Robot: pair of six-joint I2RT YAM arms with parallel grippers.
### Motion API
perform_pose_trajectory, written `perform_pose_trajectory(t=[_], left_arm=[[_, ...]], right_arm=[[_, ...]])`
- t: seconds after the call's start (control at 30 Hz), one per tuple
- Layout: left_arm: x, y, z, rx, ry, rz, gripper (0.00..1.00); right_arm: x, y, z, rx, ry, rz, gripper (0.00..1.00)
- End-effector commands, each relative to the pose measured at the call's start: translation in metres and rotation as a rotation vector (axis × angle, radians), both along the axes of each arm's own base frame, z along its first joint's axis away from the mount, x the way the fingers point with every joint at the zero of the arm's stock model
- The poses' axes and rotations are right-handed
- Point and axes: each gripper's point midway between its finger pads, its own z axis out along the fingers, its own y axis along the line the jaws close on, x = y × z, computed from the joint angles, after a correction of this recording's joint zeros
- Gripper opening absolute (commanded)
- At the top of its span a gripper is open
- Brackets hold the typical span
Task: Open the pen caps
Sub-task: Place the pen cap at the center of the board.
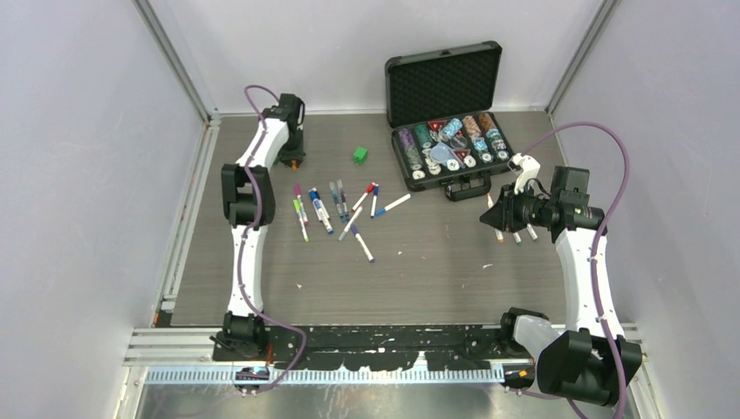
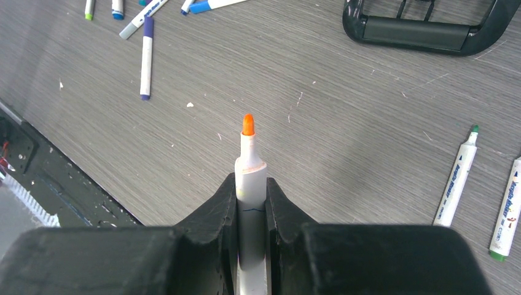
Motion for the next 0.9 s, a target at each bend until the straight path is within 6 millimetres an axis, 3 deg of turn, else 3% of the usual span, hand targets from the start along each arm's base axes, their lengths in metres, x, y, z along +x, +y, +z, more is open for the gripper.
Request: perform_pose_trajectory(t=[0.0,0.2,0.37,0.6,0.77,0.87], left_arm=[[0.005,0.001,0.006,-0.027,-0.012,-0.002,0.26],[0.005,0.001,0.009,-0.041,-0.013,0.007,0.27],[0.008,-0.001,0.032,-0.055,-0.060,0.006,0.27],[0.004,-0.024,0.078,-0.190,-0.146,-0.024,0.28],[-0.015,-0.040,0.113,-0.294,-0.200,-0.061,0.31],[-0.032,-0.048,0.148,-0.353,-0.266,-0.083,0.31]], right_arm=[[0.004,-0.002,0.015,-0.013,-0.050,0.007,0.00],[0.004,-0.002,0.014,-0.014,-0.050,0.006,0.00],[0.004,-0.001,0.014,-0.013,-0.047,0.008,0.00],[0.003,0.000,0.015,-0.009,-0.049,0.014,0.00],[0.004,0.000,0.012,-0.005,-0.037,0.018,0.00],[0.005,-0.001,0.011,-0.010,-0.034,0.015,0.00]])
